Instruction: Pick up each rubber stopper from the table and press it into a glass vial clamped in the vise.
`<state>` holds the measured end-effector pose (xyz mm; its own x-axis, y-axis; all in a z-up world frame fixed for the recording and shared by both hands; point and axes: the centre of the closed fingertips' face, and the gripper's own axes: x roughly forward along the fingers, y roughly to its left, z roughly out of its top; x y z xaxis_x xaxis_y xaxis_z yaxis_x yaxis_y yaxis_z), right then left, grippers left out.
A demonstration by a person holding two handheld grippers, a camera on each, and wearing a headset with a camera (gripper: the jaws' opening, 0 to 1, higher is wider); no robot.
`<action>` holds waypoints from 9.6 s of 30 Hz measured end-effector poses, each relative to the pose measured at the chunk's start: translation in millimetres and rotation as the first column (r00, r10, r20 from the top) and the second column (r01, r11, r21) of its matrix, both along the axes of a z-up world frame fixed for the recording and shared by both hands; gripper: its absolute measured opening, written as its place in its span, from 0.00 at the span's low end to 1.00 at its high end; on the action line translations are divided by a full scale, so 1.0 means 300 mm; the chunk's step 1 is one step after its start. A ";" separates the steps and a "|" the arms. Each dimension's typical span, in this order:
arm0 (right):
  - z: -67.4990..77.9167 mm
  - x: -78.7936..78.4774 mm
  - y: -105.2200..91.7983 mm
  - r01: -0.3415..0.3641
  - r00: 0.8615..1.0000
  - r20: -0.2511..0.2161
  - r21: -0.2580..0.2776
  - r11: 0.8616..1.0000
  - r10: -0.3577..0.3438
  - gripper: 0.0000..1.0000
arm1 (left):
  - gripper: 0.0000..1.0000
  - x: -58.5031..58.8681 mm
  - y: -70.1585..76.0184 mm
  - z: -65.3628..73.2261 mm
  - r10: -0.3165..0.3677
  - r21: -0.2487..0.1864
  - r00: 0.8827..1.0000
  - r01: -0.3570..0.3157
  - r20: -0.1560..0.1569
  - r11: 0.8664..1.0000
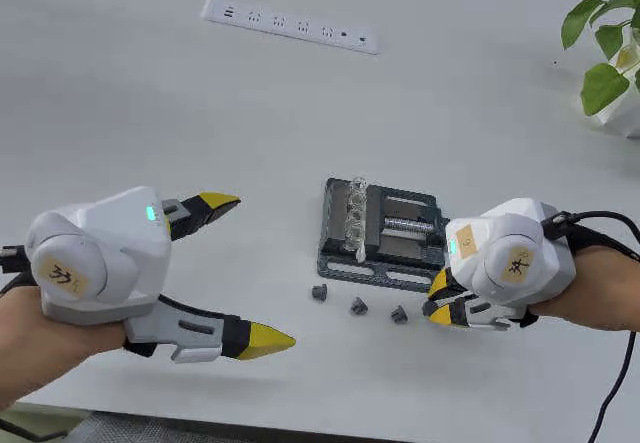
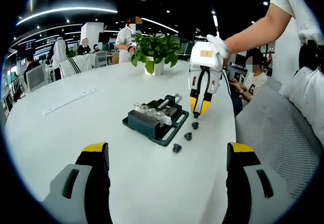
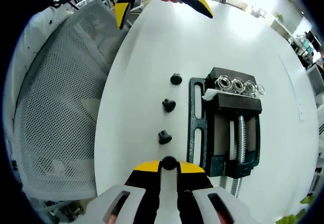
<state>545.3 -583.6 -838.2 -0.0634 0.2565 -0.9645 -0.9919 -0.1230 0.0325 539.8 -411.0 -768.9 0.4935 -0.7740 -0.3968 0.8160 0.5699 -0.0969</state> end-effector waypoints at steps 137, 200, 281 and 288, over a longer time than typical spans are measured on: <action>0.171 0.397 0.344 0.012 1.000 0.026 0.023 1.000 -0.012 0.02 | 0.93 0.041 0.016 -0.029 0.022 -0.022 1.000 -0.022 0.000 1.000; 0.127 0.402 0.358 -0.048 0.999 0.004 -0.080 0.996 0.048 0.01 | 0.92 0.064 0.007 -0.038 0.021 -0.044 1.000 -0.021 -0.001 0.999; 0.362 0.306 0.236 0.179 0.977 0.057 0.301 0.937 -0.205 0.28 | 0.93 0.000 0.018 0.064 0.004 0.031 0.999 -0.005 0.036 1.000; 0.394 0.269 0.183 0.237 0.962 0.033 0.388 0.891 -0.271 0.35 | 0.94 -0.009 0.012 0.074 -0.009 0.043 0.999 0.007 0.037 0.999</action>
